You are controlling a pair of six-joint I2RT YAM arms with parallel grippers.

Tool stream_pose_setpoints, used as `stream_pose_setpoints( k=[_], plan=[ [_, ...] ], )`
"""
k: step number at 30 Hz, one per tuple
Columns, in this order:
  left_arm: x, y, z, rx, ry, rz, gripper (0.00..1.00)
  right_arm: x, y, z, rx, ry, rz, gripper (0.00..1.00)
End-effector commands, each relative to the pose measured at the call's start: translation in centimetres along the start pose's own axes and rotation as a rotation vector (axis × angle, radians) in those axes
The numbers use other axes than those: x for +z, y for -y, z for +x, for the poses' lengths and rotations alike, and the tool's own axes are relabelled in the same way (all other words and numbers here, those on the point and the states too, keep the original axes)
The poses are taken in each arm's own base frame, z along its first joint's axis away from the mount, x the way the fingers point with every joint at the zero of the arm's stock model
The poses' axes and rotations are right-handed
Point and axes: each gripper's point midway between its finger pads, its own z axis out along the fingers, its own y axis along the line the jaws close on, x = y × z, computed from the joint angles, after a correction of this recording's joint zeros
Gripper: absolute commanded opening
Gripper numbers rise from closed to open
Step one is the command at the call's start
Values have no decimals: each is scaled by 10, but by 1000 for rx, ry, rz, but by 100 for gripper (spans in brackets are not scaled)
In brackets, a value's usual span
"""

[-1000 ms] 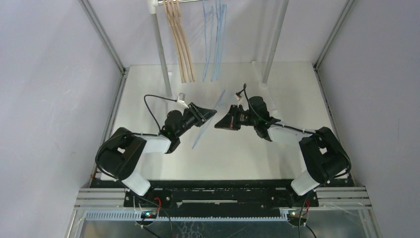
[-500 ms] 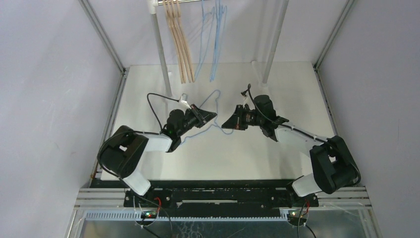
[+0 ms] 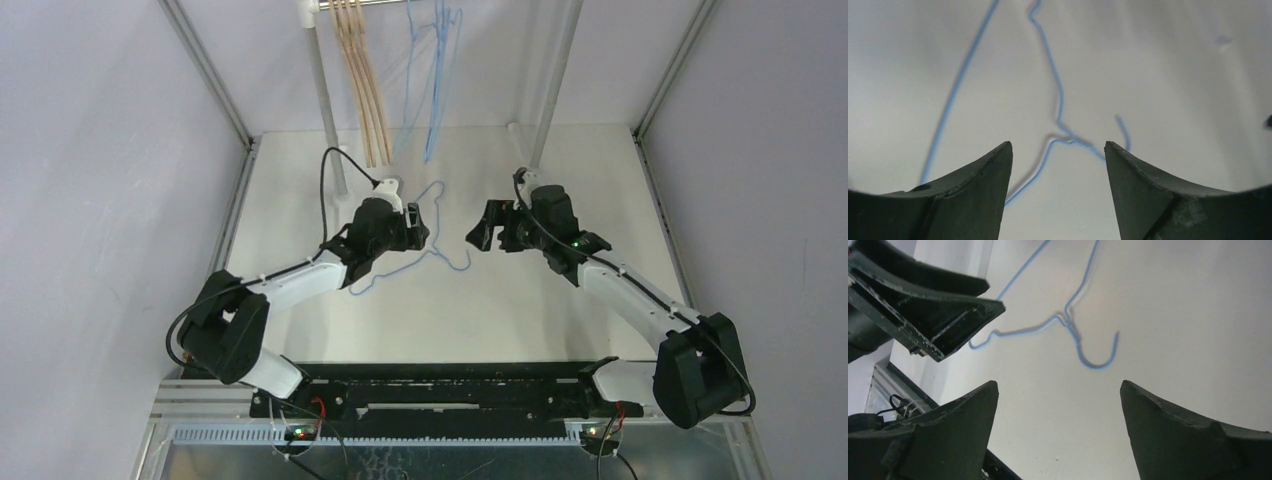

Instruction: Organize the hangers

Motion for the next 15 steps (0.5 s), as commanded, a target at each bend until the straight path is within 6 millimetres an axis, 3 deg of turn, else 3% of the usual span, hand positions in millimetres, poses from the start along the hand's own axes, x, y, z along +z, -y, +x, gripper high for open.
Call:
stream_pose_setpoints(
  k=[1,8,15],
  plan=[
    [-8,-25,22,197,-114,-74,75,-9,17,-22,82,44,-12,100],
    [-16,-30,21,310,-100,-59,75,-24,33,-27,39,70,69,100],
    [-4,-37,45,373,-182,-47,70,-27,41,-28,63,78,69,100]
  ],
)
